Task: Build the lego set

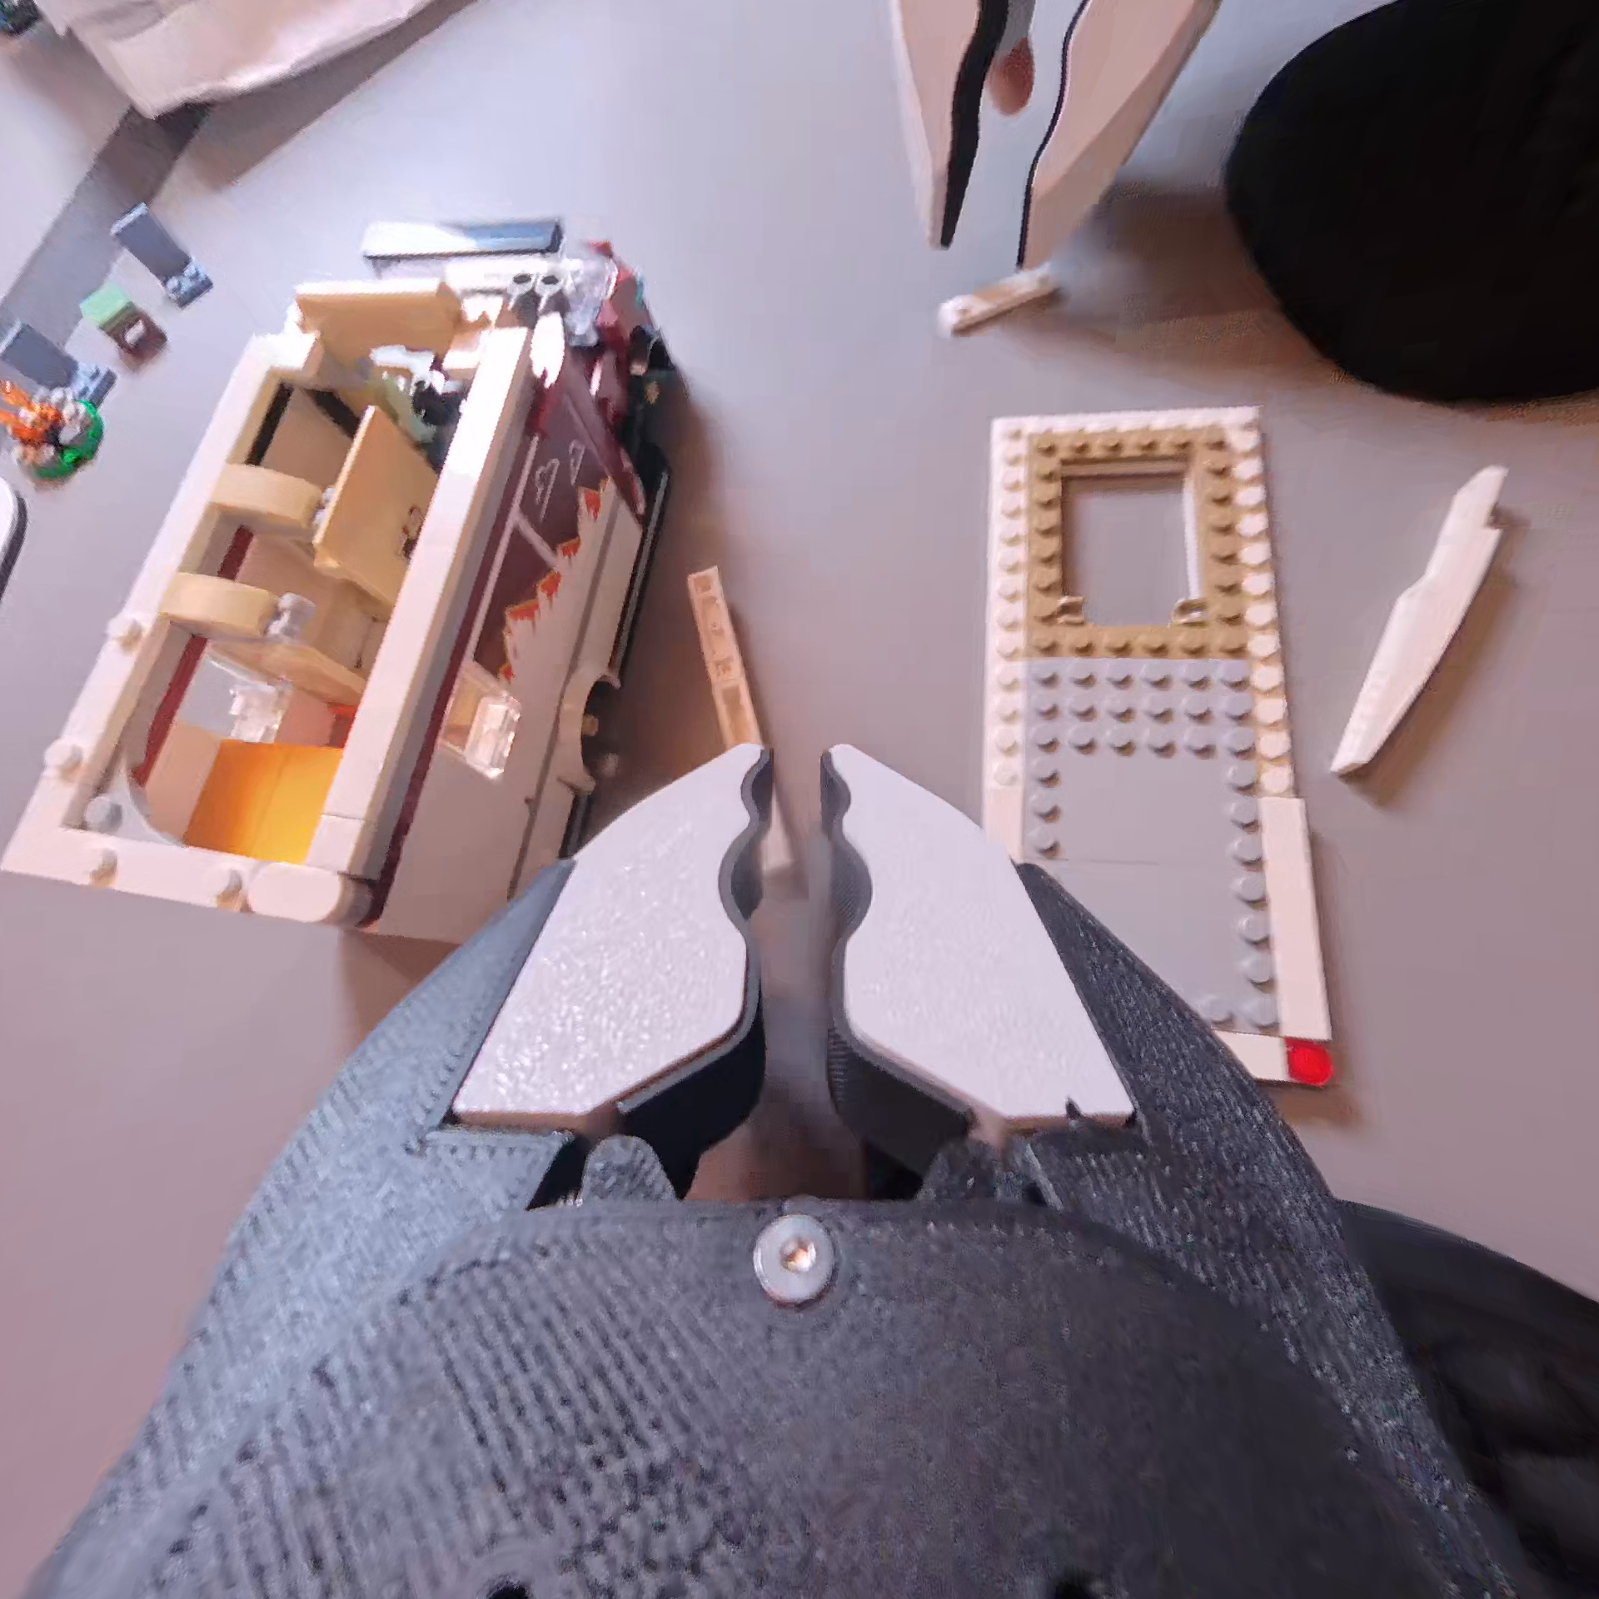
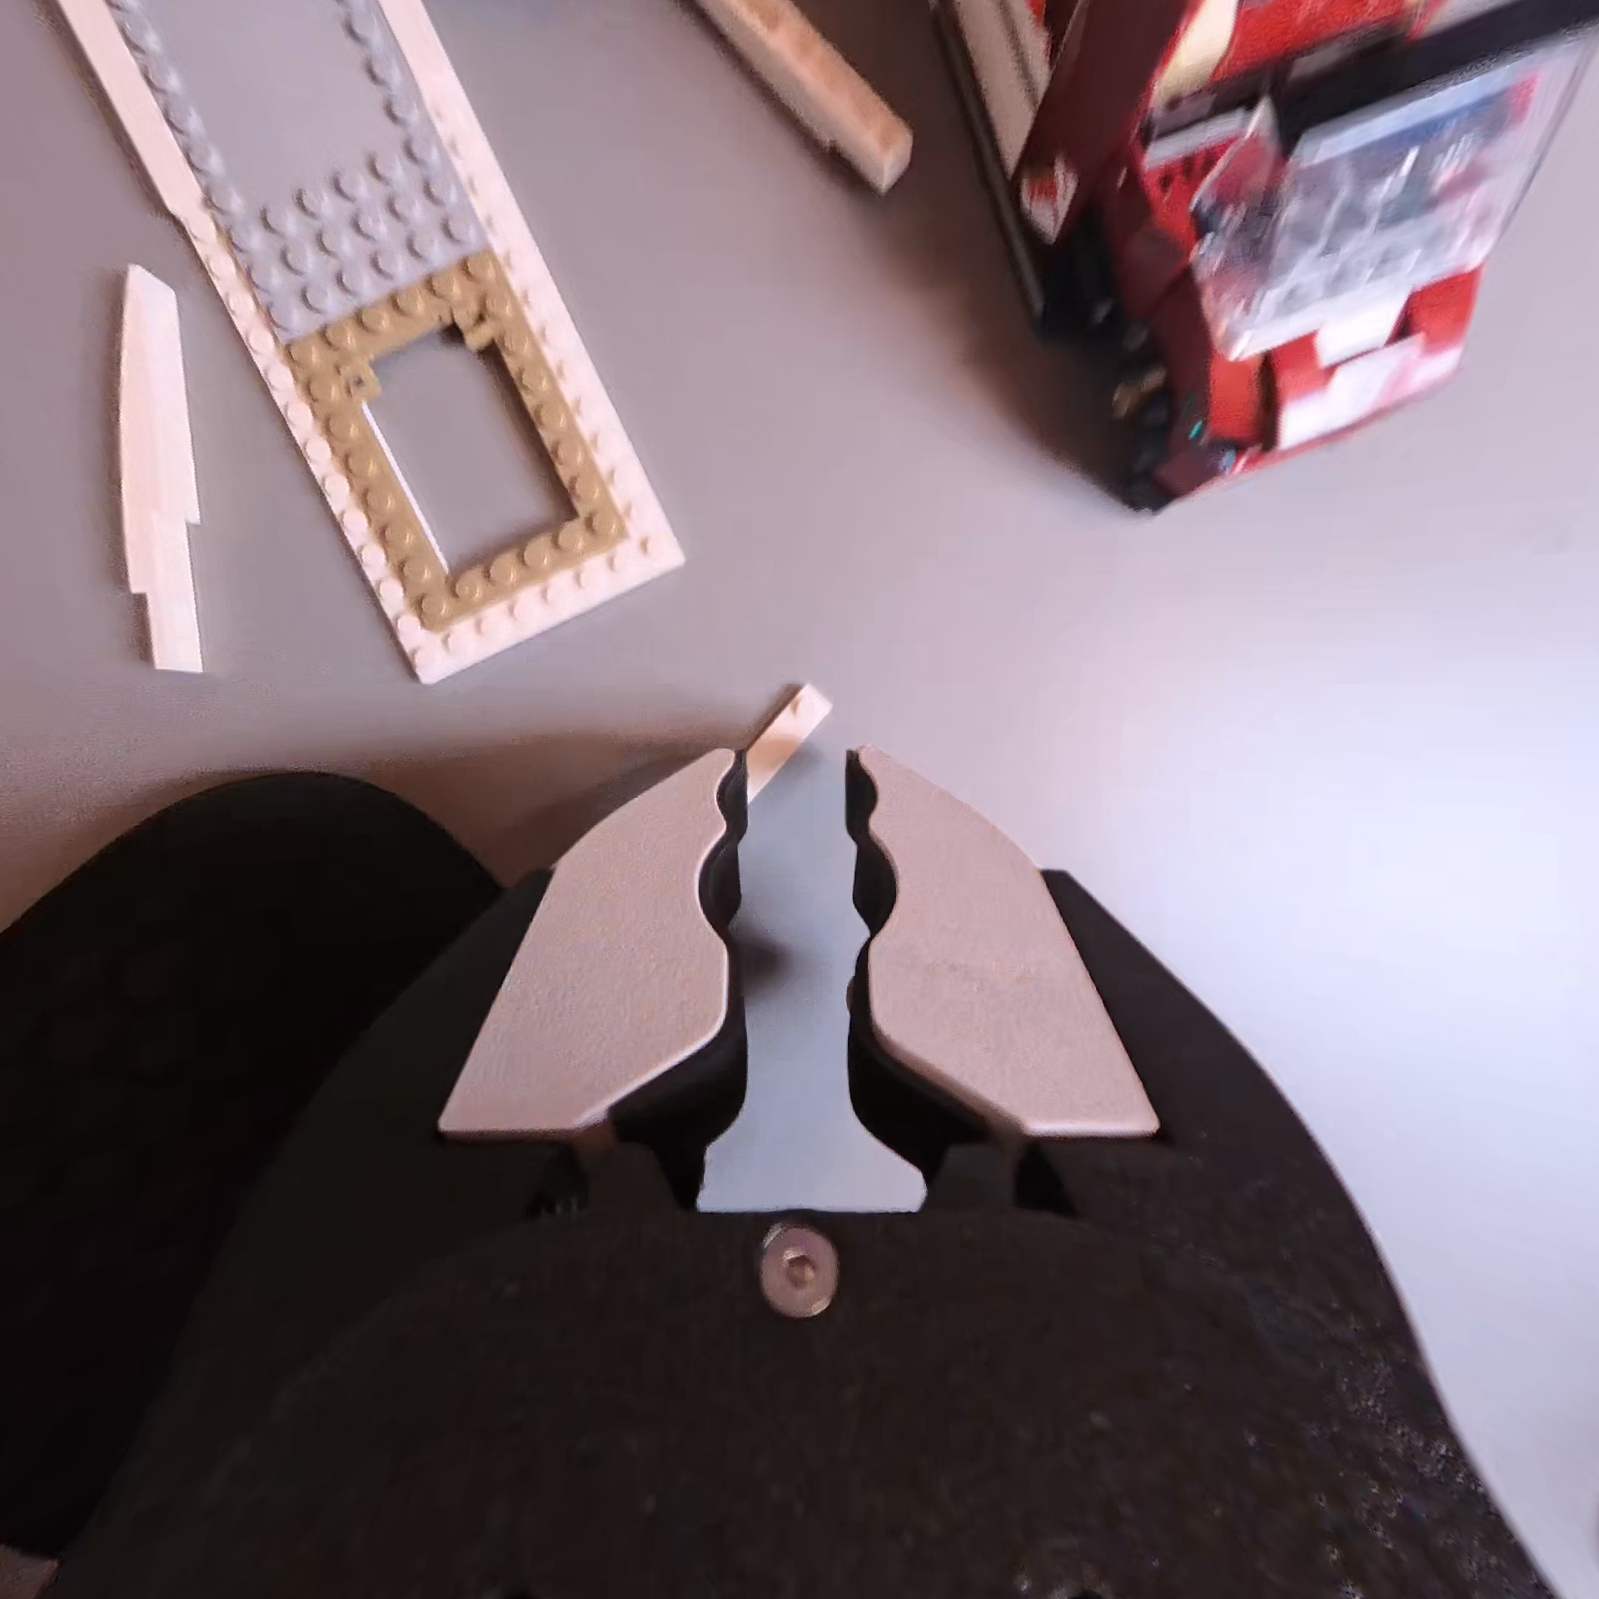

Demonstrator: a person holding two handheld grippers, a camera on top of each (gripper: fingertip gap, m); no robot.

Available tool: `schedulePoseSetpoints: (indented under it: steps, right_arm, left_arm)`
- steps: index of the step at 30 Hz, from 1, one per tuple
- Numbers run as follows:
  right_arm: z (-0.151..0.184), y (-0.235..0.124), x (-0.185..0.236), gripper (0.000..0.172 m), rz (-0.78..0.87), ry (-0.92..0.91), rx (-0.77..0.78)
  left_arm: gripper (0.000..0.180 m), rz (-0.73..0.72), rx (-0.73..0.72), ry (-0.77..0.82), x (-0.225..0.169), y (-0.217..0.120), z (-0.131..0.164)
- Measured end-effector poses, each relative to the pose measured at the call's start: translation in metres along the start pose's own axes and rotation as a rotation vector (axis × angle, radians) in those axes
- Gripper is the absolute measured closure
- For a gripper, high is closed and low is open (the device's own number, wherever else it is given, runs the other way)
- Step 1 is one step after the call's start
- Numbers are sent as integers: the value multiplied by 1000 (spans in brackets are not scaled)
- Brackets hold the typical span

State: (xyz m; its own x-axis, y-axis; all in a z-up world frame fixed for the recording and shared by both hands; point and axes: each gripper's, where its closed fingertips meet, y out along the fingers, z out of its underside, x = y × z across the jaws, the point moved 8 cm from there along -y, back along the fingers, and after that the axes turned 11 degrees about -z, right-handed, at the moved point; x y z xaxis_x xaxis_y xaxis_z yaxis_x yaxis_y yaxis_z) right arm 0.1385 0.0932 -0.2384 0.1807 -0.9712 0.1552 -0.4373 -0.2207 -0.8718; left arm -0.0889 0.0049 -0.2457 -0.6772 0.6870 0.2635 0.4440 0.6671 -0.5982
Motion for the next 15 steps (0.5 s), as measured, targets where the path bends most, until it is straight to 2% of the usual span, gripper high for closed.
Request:
schedulePoseSetpoints:
  steps: [1,2,4,8,11,13,15]
  right_arm:
    - [5,3,3,151,10,27,-4]
    - [6,5,6,152,20,49,-21]
    - [6,8,10,164,23,61,-42]
    - [5,9,14,165,50,7,-39]
    - [3,11,20,165,58,-19,-43]
    - [1,9,25,165,57,-33,-66]
    - [0,6,31,165,64,-48,-87]
  left_arm:
    - [170,18,-20,6,-4,-2,-5]
    - [170,46,-39,19,-11,-3,-10]
    - [168,134,-76,73,-29,-7,-20]
    - [167,329,-55,236,-76,-13,-28]
    - [167,369,0,332,-100,-9,-26]
    - [166,340,32,382,-106,-4,-24]
    - [173,327,31,389,-108,-3,-25]
